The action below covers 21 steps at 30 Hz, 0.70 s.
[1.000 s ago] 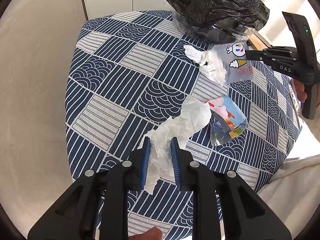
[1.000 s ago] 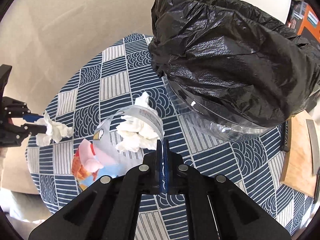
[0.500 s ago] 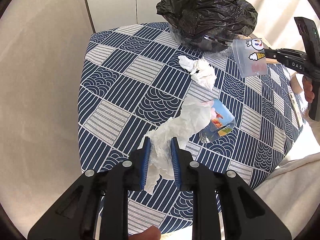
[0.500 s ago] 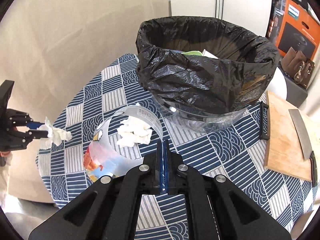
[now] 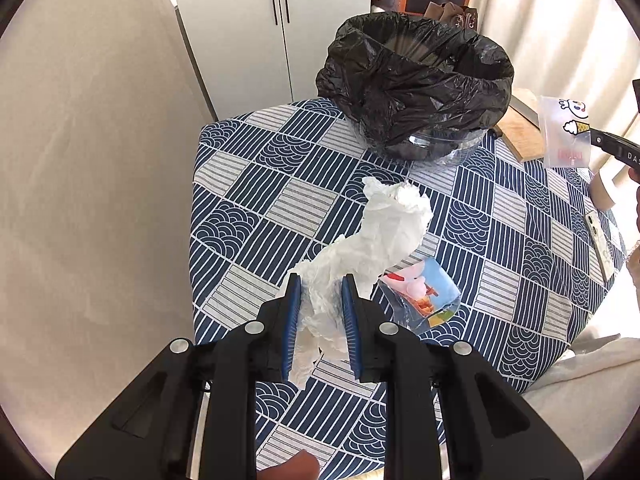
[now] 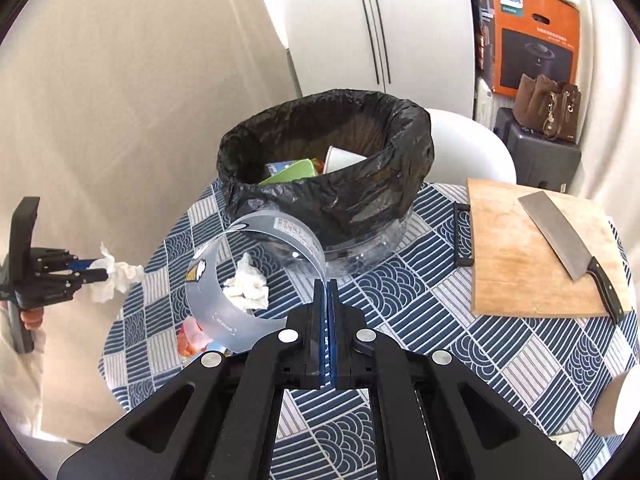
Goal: Collect trash
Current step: 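Carry the tissue and clear cup over the bin and open both tools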
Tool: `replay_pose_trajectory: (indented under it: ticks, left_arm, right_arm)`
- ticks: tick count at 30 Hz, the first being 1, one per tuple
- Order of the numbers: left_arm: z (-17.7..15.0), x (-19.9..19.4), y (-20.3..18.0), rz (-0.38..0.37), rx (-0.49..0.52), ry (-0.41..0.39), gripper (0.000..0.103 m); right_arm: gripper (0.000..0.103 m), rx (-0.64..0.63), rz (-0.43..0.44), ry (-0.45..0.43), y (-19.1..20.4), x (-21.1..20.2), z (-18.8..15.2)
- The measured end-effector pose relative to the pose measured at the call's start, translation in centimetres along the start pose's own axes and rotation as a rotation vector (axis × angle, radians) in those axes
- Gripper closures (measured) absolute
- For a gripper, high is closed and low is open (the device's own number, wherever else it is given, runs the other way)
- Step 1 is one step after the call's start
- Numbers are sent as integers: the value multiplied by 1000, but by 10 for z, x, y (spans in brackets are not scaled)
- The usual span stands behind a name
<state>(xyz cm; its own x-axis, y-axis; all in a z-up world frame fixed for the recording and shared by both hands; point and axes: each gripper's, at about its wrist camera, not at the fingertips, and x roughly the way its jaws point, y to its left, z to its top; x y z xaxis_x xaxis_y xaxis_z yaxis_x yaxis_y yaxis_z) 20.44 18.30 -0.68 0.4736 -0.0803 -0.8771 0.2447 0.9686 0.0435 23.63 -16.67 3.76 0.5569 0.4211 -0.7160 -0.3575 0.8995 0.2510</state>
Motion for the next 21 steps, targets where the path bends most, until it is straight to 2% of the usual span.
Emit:
replay_pose_trajectory:
  ticks: [8,10,13,19,21]
  left_arm:
    - [53,-28,-12,-8,68,-103,81]
    - [68,-33,-18,-21,89,-130,81]
    - [91,-41,-28,-80,125,-184,81]
    - [140,-46,-48,-162,220,-275,81]
    - [156,-46,-52,-192,242,-303,81]
  right_arm:
    - [102,39,-16,-131,-19,-35,24]
    - [102,54,18,-180,-21,-45,29]
    - [102,75,69,-236,-22,-58,43]
    - [102,51,61,-301,-15,-65,75]
    - [102,60,84,-307,-16,-64,85]
